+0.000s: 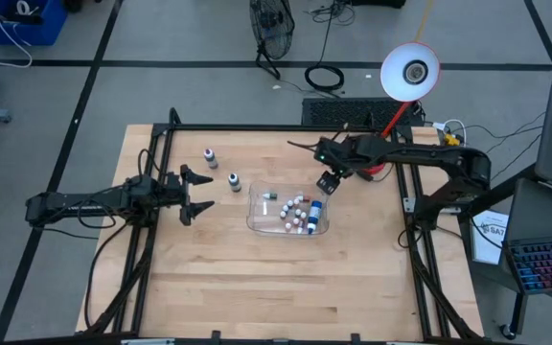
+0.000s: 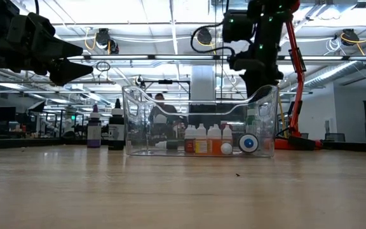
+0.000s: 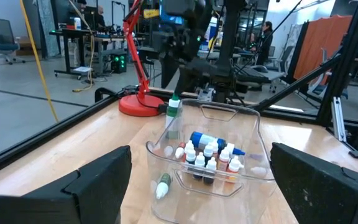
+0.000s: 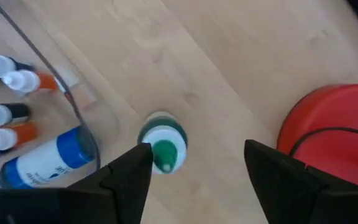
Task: Pick & Place food coloring
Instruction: Put the large green food coloring bottle into the transparent bin
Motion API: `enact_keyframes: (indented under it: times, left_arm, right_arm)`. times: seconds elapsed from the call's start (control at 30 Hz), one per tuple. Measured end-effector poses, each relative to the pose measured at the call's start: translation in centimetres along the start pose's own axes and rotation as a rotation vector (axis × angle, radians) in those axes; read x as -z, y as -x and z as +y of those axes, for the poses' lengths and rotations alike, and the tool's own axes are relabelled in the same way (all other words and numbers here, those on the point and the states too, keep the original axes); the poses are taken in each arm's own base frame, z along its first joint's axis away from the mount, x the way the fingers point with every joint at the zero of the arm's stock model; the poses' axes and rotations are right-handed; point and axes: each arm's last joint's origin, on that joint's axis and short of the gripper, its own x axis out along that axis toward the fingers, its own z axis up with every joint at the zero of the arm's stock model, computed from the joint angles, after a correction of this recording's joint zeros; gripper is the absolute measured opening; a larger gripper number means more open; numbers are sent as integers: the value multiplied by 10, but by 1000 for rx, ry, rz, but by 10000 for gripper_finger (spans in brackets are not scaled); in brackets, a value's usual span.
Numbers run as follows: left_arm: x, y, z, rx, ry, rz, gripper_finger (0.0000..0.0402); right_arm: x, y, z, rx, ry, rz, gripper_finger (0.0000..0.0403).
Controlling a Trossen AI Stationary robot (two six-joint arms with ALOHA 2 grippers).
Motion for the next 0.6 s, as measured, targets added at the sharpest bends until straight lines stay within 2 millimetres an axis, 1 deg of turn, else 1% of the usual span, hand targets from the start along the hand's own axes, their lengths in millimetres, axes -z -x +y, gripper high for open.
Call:
enact_keyframes:
  times: [0.2, 0.33, 0.5, 0.6]
  left_arm:
    - [0, 0, 0, 0, 0, 0, 379]
    - [0, 0, 0, 0, 0, 0, 379]
    - [0, 0, 0, 0, 0, 0, 379]
    - [0, 0, 0, 0, 0, 0, 379]
  right_arm:
    - [-2, -19, 12, -13, 42, 55, 242]
    - [-3, -30, 14, 0, 48, 86, 240]
    - [-4, -45, 17, 15, 69, 127, 227]
    - [-4, -46, 17, 16, 72, 130, 211]
